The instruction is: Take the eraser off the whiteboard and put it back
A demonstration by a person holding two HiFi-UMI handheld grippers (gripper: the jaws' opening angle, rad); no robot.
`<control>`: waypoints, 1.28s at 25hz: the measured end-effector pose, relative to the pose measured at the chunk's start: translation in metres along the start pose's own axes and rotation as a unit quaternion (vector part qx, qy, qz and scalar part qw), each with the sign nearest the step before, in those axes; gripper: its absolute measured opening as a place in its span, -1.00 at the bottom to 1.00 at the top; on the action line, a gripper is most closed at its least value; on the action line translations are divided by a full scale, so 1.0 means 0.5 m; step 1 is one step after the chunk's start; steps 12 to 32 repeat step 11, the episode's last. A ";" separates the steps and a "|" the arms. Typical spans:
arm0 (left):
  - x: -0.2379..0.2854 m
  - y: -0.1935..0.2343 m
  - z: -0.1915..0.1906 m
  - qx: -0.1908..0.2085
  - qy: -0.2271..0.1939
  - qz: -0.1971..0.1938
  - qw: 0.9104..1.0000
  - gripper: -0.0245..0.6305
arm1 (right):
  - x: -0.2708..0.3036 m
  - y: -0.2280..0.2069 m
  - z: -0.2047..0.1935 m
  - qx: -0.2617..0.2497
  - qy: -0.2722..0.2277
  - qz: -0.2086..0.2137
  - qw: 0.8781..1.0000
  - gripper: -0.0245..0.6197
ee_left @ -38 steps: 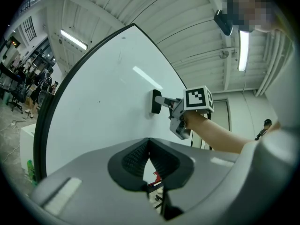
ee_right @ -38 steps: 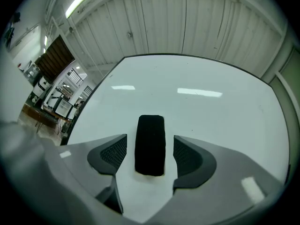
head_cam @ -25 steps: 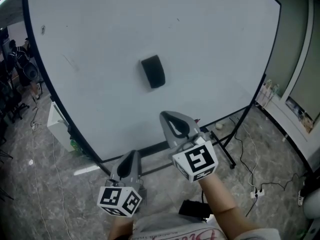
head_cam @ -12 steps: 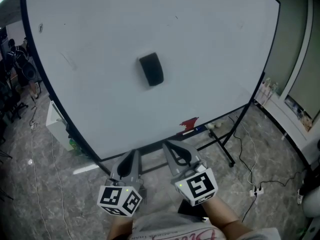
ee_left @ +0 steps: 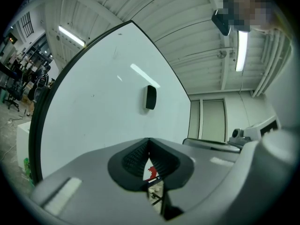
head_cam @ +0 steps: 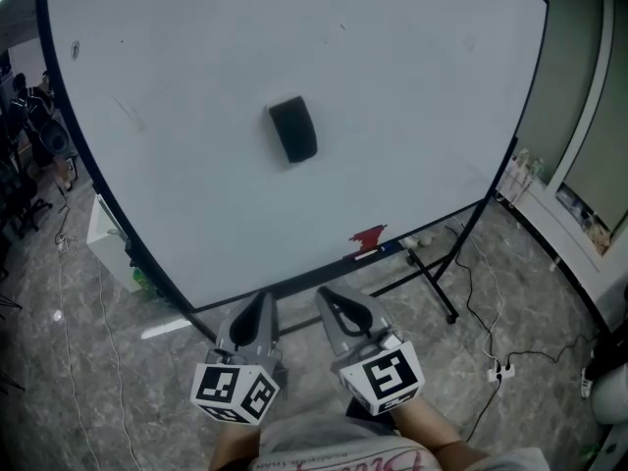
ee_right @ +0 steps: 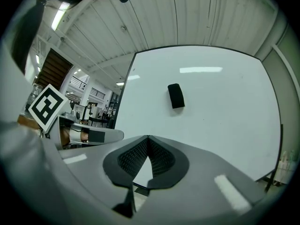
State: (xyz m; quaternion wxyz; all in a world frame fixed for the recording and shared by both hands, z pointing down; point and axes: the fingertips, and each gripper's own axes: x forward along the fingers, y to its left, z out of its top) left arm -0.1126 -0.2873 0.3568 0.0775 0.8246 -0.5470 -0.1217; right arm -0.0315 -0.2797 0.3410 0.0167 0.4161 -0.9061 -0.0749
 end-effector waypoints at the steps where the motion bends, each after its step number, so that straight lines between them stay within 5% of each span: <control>1: 0.000 0.000 -0.001 0.000 0.000 0.000 1.000 -0.93 | 0.000 0.000 -0.001 0.001 0.001 0.000 1.000 -0.92; 32: -0.006 0.003 0.000 -0.003 -0.003 0.003 1.000 -0.93 | -0.004 -0.001 -0.005 0.001 0.004 -0.006 1.000 -0.92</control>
